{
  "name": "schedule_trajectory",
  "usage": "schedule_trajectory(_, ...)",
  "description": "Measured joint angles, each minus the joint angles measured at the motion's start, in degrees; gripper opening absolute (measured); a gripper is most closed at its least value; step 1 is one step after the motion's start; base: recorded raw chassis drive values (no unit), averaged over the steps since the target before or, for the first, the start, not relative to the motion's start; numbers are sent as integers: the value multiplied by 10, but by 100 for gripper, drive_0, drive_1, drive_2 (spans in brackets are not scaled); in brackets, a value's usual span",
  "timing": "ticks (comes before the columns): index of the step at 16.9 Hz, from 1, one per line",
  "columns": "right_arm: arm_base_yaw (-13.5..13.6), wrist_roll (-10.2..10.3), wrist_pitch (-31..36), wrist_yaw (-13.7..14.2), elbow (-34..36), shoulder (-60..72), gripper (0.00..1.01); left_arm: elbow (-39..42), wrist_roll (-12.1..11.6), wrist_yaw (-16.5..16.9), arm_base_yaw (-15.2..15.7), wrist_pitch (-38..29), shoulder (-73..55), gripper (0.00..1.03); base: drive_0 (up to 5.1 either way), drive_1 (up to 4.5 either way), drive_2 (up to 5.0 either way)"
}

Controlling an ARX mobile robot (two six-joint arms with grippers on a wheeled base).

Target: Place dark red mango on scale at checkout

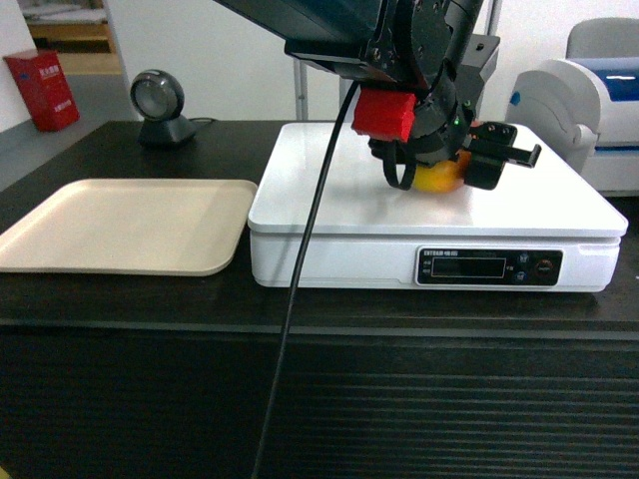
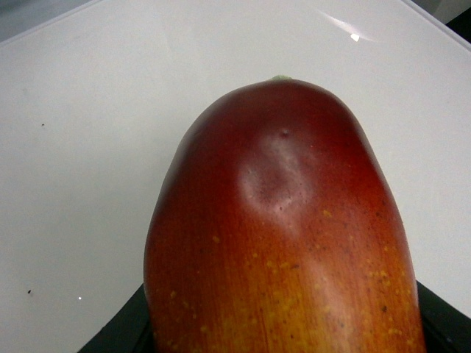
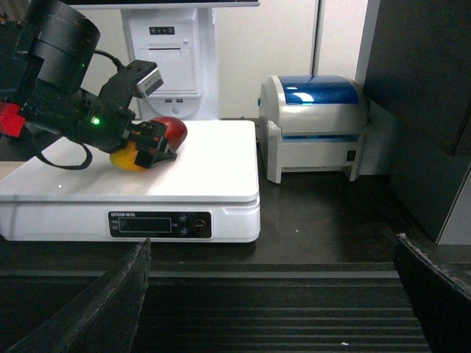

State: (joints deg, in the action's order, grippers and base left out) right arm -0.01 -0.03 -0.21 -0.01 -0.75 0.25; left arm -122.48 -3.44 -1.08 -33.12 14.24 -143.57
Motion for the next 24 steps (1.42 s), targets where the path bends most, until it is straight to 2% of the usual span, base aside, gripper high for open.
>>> schedule_trajectory(2, 0, 0, 0, 0, 0, 0, 98, 0, 2, 9, 0, -6, -1, 81, 0, 0, 0)
schedule_trajectory(3, 0, 0, 0, 0, 0, 0, 98, 4, 3, 18, 0, -21, 0, 94, 0, 0, 0)
schedule_trajectory(4, 0, 0, 0, 0, 0, 0, 98, 12, 4, 23, 0, -30, 2, 100, 0, 0, 0)
schedule_trajectory(9, 0, 0, 0, 0, 0, 0, 98, 64, 21, 30, 9, -83, 51, 98, 0, 0, 0)
schedule_trajectory(13, 0, 0, 0, 0, 0, 0, 98, 130, 57, 54, 34, -169, 153, 98, 0, 0, 0)
schedule_trajectory(15, 0, 0, 0, 0, 0, 0, 98, 191, 81, 74, 54, -224, 208, 98, 0, 0, 0)
schedule_trajectory(17, 0, 0, 0, 0, 0, 0, 98, 259, 102, 86, 80, -270, 263, 98, 0, 0, 0)
schedule_trajectory(19, 0, 0, 0, 0, 0, 0, 98, 360, 137, 90, 136, -336, 351, 98, 0, 0, 0)
schedule_trajectory(20, 0, 0, 0, 0, 0, 0, 98, 394, 146, 91, 158, -354, 382, 98, 0, 0, 0)
schedule_trajectory(21, 0, 0, 0, 0, 0, 0, 98, 444, 159, 91, 194, -370, 432, 98, 0, 0, 0)
schedule_trajectory(24, 0, 0, 0, 0, 0, 0, 98, 572, 170, 96, 267, -405, 541, 98, 0, 0, 0)
